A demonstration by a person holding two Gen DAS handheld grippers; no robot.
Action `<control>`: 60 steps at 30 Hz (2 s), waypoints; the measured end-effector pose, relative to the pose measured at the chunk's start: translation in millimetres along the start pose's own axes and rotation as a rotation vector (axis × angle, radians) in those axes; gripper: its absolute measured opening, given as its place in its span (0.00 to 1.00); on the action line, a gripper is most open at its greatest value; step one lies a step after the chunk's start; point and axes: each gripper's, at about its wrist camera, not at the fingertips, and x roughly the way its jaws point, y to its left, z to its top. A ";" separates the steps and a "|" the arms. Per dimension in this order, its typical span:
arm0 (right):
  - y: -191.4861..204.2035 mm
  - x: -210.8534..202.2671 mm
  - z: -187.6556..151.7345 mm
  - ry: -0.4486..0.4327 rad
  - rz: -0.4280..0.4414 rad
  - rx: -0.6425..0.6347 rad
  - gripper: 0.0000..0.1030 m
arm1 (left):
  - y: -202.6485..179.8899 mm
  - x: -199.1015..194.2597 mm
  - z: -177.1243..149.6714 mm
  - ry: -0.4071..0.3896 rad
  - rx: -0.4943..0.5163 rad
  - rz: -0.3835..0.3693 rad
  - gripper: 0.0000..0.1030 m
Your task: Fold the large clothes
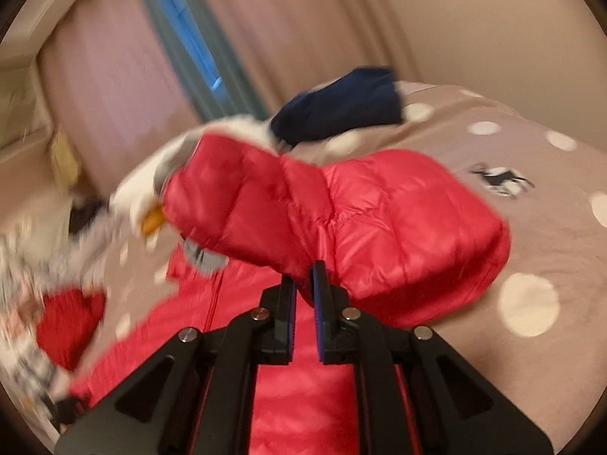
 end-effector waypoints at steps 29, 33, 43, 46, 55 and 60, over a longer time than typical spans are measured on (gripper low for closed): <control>-118.3 37.2 4.7 0.097 0.136 0.404 0.55 | -1.2 2.8 0.6 -0.011 0.033 -0.001 0.13; -48.7 59.7 -10.3 0.276 0.070 0.031 0.56 | -1.3 2.8 0.9 -0.012 0.036 -0.003 0.13; -60.2 33.0 5.6 0.110 0.048 0.117 0.62 | -1.9 2.7 -0.7 -0.013 0.038 -0.004 0.13; -80.6 41.8 5.6 0.102 -0.014 0.203 0.53 | -1.9 2.7 -0.8 -0.013 0.038 -0.003 0.13; 1.5 101.4 -33.3 0.272 -0.153 -0.280 0.41 | -2.2 2.9 -1.4 -0.016 0.045 0.000 0.13; 12.9 111.0 -45.8 0.295 -0.199 -0.398 0.41 | -2.2 3.9 -1.7 -0.017 0.048 0.000 0.13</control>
